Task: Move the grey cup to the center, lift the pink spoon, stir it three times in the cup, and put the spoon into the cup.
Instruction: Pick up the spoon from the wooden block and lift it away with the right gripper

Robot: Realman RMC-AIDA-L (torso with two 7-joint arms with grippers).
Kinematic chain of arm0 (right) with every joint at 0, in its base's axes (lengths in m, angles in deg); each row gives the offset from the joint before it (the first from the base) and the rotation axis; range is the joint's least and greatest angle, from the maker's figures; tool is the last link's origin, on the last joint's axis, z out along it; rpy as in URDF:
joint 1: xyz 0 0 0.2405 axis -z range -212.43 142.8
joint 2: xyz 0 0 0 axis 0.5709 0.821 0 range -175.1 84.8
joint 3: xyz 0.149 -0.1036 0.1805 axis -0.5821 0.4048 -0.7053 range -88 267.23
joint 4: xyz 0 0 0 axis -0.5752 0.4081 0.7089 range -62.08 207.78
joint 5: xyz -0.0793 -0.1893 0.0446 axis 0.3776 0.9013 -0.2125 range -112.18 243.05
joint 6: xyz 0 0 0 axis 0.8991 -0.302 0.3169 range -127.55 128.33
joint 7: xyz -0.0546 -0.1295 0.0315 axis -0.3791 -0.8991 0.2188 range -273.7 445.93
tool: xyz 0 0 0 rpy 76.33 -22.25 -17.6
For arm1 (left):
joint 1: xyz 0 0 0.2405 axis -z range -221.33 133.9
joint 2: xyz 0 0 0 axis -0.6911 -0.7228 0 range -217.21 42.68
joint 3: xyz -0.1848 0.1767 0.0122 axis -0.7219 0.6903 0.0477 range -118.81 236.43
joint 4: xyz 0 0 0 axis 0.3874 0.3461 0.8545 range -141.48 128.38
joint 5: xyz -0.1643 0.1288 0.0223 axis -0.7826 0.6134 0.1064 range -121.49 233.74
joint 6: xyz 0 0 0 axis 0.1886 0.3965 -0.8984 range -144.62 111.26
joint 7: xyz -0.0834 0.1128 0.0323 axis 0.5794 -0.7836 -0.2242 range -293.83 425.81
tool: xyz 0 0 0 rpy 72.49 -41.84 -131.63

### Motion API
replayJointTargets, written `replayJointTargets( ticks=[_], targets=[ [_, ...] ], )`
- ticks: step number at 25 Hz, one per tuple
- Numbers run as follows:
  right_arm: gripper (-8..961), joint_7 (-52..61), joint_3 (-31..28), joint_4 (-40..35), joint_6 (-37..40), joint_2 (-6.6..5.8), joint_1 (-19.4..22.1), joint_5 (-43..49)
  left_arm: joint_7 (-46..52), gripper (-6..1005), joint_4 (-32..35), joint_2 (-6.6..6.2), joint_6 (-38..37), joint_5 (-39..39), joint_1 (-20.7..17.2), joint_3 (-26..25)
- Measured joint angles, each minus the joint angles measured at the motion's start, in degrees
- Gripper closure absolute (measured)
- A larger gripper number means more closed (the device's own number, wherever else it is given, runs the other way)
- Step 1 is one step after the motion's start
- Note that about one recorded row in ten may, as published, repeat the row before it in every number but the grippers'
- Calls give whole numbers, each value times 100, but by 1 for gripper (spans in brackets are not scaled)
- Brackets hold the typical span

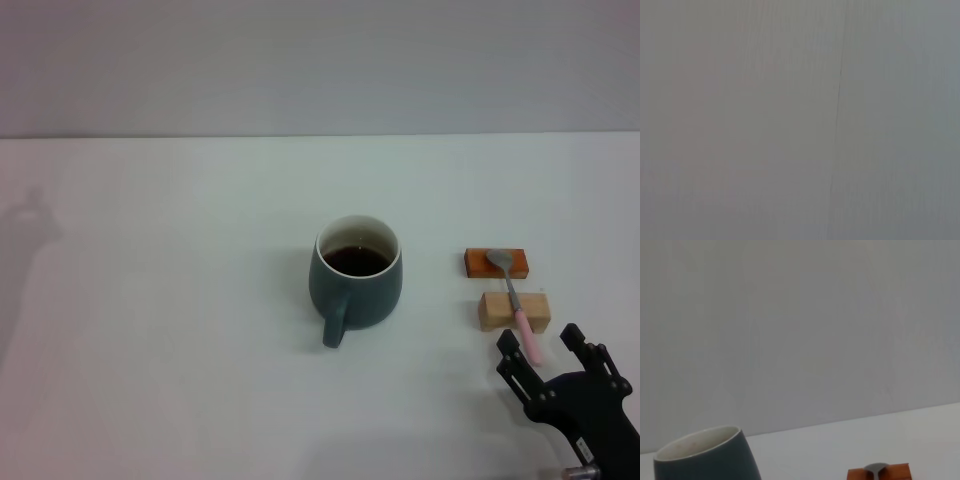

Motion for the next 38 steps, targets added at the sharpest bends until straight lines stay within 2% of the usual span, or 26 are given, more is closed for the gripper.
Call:
replayJointTargets(
  ticks=[19,38],
  targets=[
    [136,66,154,-130,-177,16,-279,-357,2,1001,-11,0,-117,-1,-15,-18],
    [136,65,104,-129,-216,-3,-296,-431,2,1001,0,0,-115,-1,24,-8]
  ],
)
